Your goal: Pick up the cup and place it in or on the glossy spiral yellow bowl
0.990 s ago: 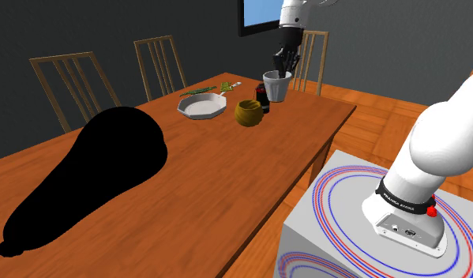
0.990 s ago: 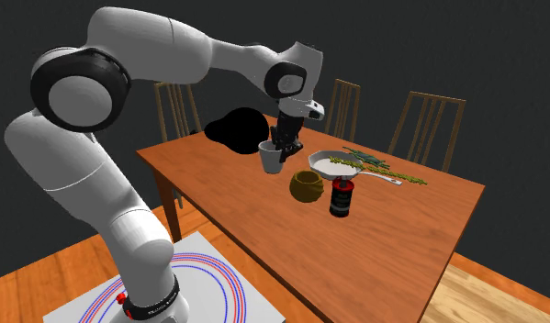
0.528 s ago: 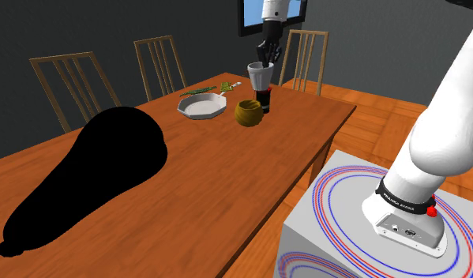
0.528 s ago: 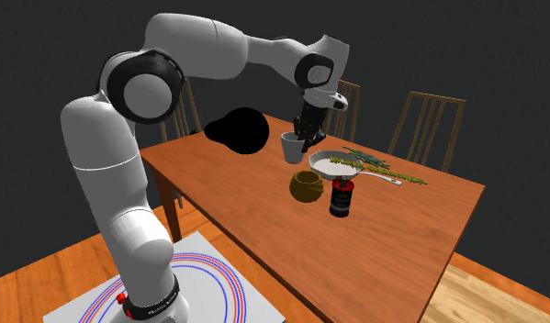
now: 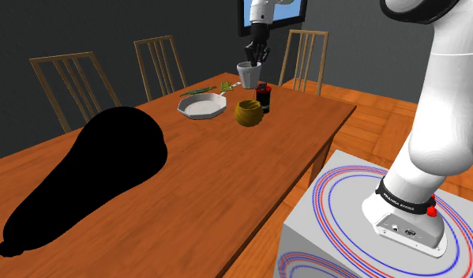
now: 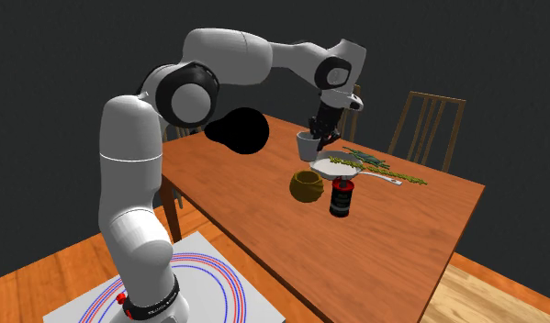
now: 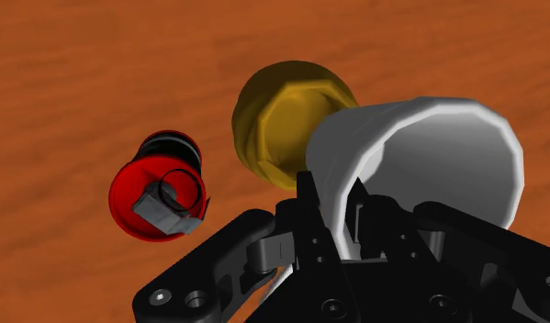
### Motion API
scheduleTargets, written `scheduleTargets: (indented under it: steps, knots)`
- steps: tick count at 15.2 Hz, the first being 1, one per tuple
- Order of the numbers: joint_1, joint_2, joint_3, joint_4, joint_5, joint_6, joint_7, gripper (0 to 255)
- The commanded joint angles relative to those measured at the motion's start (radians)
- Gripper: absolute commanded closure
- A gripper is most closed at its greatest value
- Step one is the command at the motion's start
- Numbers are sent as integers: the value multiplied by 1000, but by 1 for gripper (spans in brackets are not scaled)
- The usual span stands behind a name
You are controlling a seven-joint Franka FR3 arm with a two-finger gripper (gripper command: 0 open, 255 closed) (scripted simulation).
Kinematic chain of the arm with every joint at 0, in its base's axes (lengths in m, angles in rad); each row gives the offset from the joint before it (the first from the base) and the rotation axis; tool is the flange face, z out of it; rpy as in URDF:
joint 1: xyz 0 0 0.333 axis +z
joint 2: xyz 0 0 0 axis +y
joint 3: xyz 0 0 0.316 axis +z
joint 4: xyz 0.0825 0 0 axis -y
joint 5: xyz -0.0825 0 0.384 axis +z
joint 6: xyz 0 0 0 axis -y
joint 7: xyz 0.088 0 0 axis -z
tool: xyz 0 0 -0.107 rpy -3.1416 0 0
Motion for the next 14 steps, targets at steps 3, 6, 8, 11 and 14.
scheduleTargets:
  steps: [3,6,8,11,14]
  knots:
    - [3,-1,1,-55,1,54,-10,255]
    - [4,0,2,-93,3,92,-18,255]
    - [5,2,2,-117,4,117,-24,255]
    - [6,7,3,-150,7,155,-32,255]
    - [7,14,4,-181,11,192,-41,255]
